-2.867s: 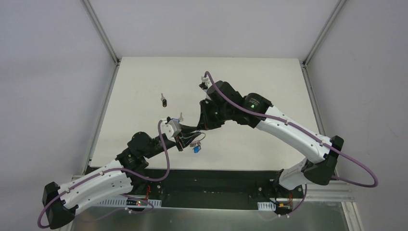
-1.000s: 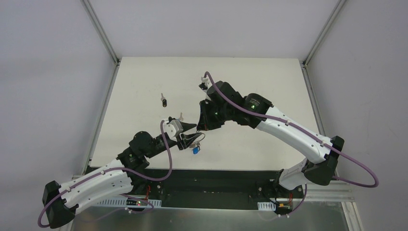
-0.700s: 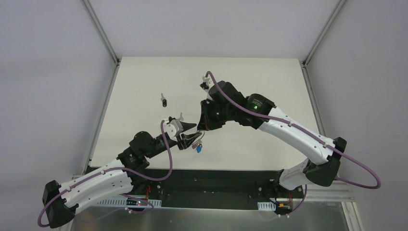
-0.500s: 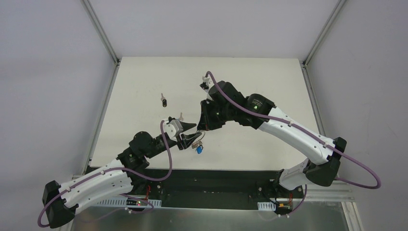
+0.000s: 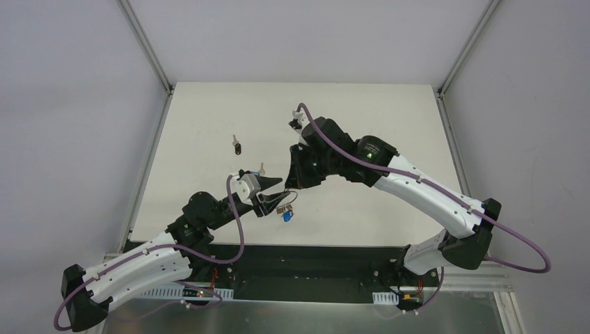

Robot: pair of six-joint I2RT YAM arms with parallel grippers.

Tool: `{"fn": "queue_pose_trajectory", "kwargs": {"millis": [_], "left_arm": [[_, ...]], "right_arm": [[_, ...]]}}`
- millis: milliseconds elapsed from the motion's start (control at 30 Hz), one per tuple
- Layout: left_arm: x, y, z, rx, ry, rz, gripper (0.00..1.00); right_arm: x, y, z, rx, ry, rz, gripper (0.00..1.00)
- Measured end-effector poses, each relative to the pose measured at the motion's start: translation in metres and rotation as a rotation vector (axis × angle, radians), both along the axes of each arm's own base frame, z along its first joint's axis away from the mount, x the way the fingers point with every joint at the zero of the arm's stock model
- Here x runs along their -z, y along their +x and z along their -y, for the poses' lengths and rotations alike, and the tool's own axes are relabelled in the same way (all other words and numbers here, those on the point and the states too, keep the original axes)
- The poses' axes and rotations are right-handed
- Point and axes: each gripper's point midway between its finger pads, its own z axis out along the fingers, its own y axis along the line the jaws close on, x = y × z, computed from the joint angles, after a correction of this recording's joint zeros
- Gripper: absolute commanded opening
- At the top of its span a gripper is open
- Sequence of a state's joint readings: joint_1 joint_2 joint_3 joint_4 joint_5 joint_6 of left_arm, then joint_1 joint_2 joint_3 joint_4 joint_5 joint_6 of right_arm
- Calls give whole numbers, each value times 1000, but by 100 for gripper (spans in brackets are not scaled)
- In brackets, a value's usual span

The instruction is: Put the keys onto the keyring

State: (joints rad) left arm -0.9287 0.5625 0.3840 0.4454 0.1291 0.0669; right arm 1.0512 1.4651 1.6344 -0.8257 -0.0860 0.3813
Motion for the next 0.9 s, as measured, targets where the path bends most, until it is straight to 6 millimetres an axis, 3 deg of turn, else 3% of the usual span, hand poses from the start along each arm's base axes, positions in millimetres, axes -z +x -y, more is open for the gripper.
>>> {"fn": "queue_pose_trajectory", "kwargs": {"millis": [400,433,500,533,900], "left_arm": [[0,-1,0,3,1,0,39],[0,-1,0,5,1,0,34],[0,-2,1,11,0,-1,2],[1,-3,2,19,-1,-3,0],[0,-10,5,58,-13,-18,0]], "right_arm": [[0,0,0,0,0,0,0],[0,0,0,0,0,0,0],[0,0,0,0,0,1,0],[0,0,0,1,1,3,0],[-1,2,-1,5,5,9,0]]}}
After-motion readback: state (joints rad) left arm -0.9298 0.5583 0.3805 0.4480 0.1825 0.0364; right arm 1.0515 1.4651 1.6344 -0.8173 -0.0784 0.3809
